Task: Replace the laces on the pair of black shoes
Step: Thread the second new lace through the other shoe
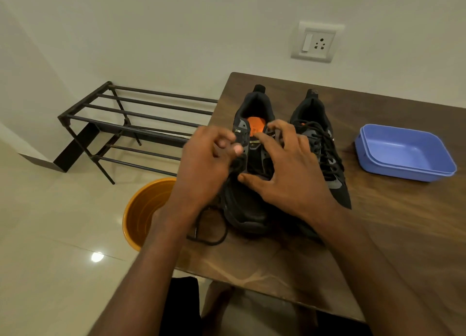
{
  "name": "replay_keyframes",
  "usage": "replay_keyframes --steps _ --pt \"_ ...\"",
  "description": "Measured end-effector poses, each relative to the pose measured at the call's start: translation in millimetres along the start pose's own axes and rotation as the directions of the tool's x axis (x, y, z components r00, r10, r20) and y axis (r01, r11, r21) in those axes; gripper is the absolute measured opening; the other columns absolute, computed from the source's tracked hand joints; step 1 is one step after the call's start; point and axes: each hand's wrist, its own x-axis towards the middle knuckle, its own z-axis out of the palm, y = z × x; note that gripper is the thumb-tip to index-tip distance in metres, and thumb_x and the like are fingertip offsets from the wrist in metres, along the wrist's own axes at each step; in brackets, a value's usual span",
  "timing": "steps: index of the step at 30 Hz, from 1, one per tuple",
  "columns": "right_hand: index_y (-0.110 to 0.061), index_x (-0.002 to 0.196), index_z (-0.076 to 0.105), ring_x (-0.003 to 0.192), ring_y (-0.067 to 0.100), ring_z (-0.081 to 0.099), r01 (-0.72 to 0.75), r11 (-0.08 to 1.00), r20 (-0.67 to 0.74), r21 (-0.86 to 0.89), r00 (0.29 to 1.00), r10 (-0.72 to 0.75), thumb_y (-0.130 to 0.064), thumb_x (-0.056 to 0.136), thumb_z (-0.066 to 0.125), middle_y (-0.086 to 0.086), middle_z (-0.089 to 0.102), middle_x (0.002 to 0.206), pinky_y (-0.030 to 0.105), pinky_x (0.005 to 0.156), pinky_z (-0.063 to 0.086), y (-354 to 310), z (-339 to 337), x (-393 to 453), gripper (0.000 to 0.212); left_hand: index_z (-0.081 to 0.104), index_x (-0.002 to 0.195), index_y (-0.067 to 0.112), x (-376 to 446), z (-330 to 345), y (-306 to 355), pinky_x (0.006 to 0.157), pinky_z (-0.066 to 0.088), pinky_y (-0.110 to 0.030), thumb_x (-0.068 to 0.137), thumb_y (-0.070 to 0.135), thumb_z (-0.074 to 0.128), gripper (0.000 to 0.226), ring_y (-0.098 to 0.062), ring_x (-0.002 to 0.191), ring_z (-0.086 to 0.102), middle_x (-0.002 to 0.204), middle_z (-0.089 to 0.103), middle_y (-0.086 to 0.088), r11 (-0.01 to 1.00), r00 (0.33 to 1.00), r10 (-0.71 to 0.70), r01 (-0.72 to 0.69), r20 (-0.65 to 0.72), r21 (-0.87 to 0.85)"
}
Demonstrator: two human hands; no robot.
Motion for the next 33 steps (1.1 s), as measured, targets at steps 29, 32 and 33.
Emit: replay_keyframes --steps 29,32,33 --pt "-0.034 0.154 0.037 0.139 0.016 0.044 -0.045 0.996 -0.073 0.073 0.996 0.050 -0.076 0.073 0.073 -0.017 0.017 0.163 0.052 0.110 0.046 -6.7 3.2 -1.1 0.097 0.054 0.114 0.013 4.7 -18.8 6.4 0.061 0.047 -0.025 0.108 0.028 0.052 0.016 -0.016 0.078 0.061 0.092 0.063 -0.003 0.824 0.972 -0.203 0.104 -0.118 -0.557" --pt "-0.033 0.153 0.039 0.137 0.016 0.046 -0.034 0.996 -0.090 0.083 0.995 0.041 -0.076 0.074 0.073 -0.016 0.019 0.163 0.051 0.106 0.050 -5.9 5.1 -1.2 0.096 0.065 0.116 0.021 0.7 -4.7 -2.4 0.075 0.045 -0.013 0.094 0.032 0.072 0.025 -0.004 0.094 0.059 0.105 0.060 0.007 0.984 0.988 -0.155 0.156 0.028 -0.091" --pt "-0.032 0.153 0.039 0.138 0.016 0.045 -0.034 0.996 -0.092 0.084 0.995 0.041 -0.076 0.074 0.072 -0.015 0.019 0.163 0.051 0.105 0.050 -5.8 5.3 -1.3 0.096 0.068 0.108 0.023 0.1 0.0 -3.2 0.076 0.042 -0.012 0.091 0.030 0.076 0.020 -0.002 0.096 0.057 0.104 0.058 0.009 0.991 0.988 -0.136 0.136 0.070 0.003"
